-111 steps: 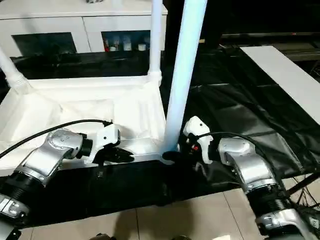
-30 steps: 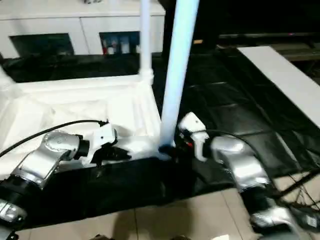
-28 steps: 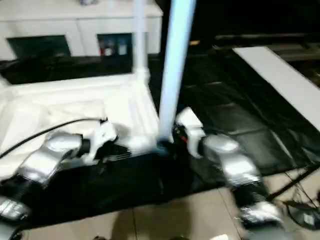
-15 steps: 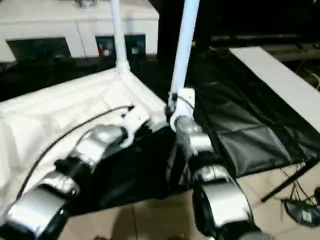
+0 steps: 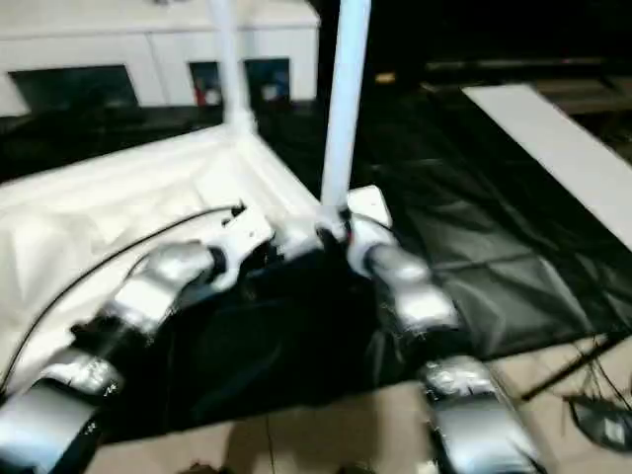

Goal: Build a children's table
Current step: Rotate leg to tighten

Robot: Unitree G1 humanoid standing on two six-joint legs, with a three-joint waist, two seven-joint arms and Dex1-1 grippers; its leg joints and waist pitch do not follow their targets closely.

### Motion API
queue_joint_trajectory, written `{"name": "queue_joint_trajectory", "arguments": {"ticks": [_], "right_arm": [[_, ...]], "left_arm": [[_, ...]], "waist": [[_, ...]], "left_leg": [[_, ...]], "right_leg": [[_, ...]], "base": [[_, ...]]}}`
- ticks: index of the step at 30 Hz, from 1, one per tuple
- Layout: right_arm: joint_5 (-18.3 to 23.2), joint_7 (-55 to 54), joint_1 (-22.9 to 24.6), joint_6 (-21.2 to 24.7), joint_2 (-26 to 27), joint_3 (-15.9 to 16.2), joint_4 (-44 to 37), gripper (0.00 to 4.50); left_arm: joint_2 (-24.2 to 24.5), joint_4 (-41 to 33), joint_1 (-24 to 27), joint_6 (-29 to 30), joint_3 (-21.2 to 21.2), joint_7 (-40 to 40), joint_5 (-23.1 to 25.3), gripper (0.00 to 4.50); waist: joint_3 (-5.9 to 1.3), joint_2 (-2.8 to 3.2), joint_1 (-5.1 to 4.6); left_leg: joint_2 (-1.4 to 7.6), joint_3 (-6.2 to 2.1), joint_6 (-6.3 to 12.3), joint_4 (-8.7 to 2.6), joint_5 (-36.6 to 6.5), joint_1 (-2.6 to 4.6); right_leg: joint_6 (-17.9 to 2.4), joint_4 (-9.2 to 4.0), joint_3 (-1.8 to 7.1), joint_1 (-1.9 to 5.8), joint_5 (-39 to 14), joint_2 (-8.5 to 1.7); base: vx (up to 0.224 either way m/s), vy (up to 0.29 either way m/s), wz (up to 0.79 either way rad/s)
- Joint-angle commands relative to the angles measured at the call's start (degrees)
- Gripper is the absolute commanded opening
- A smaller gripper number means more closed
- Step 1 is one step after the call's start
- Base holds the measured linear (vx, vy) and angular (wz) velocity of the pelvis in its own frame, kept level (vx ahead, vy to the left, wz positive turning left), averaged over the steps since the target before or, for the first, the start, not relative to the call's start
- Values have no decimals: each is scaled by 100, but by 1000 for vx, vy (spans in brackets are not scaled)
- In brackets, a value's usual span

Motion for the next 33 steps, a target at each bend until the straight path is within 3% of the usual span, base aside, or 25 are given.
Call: {"name": "queue_joint_trajectory", "arguments": {"ticks": [1,2,5,7,9,12,15,17,18,24,30,32,33], "right_arm": [[-63,478,164,111,-278,65,-419,379],[80,836,309,86,-470,73,-670,379],[681,2261,830,-93,-1100,137,-1653,411],[917,2562,936,184,-1271,57,-1889,422],[871,2643,964,355,-1406,75,-1964,441],[863,2824,990,443,-1493,123,-2046,441],[861,2995,954,473,-1477,194,-1973,441],[802,3008,928,445,-1463,251,-1893,441],[679,3028,889,397,-1439,342,-1784,414],[575,2980,757,323,-1218,352,-1512,377],[629,2935,685,299,-1100,280,-1361,320],[609,2955,690,290,-1102,286,-1353,320],[592,2977,696,283,-1109,298,-1341,294]], "left_arm": [[77,-336,121,-353,-58,-450,-289,0],[187,-467,195,-370,-107,-700,-359,0],[521,-1001,463,-231,-224,-1635,-658,0],[576,-1156,523,-121,-200,-1813,-730,0],[616,-1230,546,-53,-186,-1892,-733,0],[701,-1362,597,34,-205,-2049,-796,0],[746,-1490,646,109,-182,-2129,-837,0],[745,-1493,651,118,-170,-2128,-831,0],[743,-1471,650,113,-157,-2117,-801,0],[751,-1503,649,159,-144,-2099,-786,0],[762,-1524,665,176,-135,-2088,-764,0],[772,-1527,679,174,-132,-2096,-756,0],[783,-1530,688,181,-138,-2102,-747,0]], "waist": [[-432,-30,15],[-416,0,14],[-388,-8,21],[-371,-7,24],[-362,8,45],[-353,0,48],[-364,-35,40],[-372,-32,41],[-373,-39,46],[-398,-28,49],[-391,-17,56],[-395,-18,56],[-395,-26,53]], "left_leg": [[175,-50,513,-357,-900,137],[178,-52,439,-374,-1072,144],[198,-61,366,-401,-1309,144],[209,-61,305,-426,-1575,163],[212,-60,170,-435,-1734,205],[205,-69,52,-448,-1835,204],[193,-84,63,-447,-1721,161],[193,-78,88,-434,-1631,168],[189,-72,105,-425,-1562,166],[183,-66,195,-402,-1277,150],[187,-68,159,-411,-1329,160],[185,-69,153,-409,-1343,159],[185,-66,158,-407,-1344,161]], "right_leg": [[-1526,-265,145,337,-369,-208],[-1487,-297,149,325,-578,-212],[-1452,-317,162,308,-842,-215],[-1393,-346,165,291,-1172,-210],[-1350,-382,175,249,-1473,-210],[-1263,-404,181,232,-1714,-218],[-1170,-399,173,257,-1750,-229],[-1173,-395,174,246,-1689,-229],[-1194,-393,173,241,-1627,-225],[-1353,-329,164,269,-1135,-213],[-1334,-336,164,271,-1224,-216],[-1327,-334,163,277,-1228,-218],[-1323,-336,164,274,-1229,-217]], "base": [[0,0,0],[0,0,0],[0,0,0],[0,0,0],[0,0,0],[0,0,0],[0,0,0],[0,0,0],[0,0,0],[0,0,0],[0,0,0],[0,0,0],[0,0,0]]}}
